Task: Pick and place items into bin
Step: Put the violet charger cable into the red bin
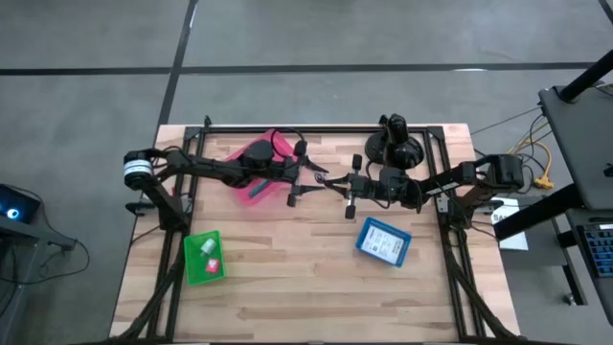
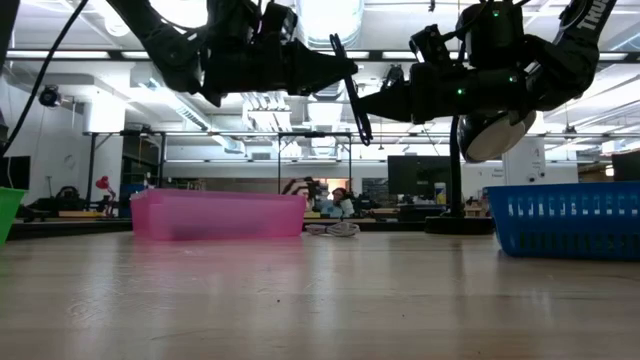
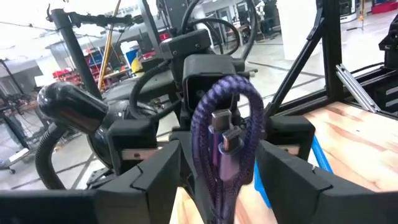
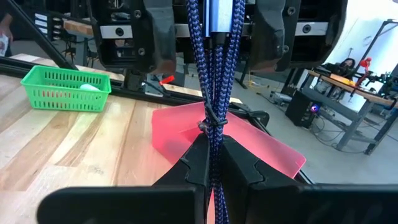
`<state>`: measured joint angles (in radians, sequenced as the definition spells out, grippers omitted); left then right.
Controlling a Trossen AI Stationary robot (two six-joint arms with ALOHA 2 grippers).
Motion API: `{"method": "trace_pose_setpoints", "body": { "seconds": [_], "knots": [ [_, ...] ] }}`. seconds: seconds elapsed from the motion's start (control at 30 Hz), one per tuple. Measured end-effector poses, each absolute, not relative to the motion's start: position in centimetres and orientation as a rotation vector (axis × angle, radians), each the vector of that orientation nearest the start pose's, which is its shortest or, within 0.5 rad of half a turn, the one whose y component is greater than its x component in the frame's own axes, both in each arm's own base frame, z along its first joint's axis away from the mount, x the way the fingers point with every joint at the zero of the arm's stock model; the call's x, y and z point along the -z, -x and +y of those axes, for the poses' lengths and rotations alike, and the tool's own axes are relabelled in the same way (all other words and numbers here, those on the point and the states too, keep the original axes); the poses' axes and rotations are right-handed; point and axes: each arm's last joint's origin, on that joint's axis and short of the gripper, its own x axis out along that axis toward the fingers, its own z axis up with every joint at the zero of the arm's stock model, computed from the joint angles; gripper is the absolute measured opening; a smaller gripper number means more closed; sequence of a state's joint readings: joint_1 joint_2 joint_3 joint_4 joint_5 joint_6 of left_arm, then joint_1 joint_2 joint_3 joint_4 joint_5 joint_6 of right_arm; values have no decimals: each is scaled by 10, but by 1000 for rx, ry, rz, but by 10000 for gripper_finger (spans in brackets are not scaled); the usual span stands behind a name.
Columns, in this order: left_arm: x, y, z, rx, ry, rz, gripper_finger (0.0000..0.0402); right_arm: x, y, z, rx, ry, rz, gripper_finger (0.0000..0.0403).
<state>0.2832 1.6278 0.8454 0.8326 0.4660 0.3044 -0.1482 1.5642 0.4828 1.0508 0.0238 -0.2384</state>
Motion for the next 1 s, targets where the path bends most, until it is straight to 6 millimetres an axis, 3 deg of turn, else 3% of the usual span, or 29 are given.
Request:
{"method": "trace_pose_setpoints", "body": {
  "seconds": [0.13,0.47,0.77,1.0],
  "knots": [
    [-240,-340,85,174,-348,-75,159,-177,-280,-42,167,238,51,13],
    [-239,-341,86,175,-360,-67,18,-177,-280,-42,168,245,51,13],
    [-239,-341,87,168,-359,-62,17,-175,-280,-43,166,244,67,13],
    [-243,-340,89,63,-365,-48,14,-174,-280,-44,177,324,100,18]
  ]
}}
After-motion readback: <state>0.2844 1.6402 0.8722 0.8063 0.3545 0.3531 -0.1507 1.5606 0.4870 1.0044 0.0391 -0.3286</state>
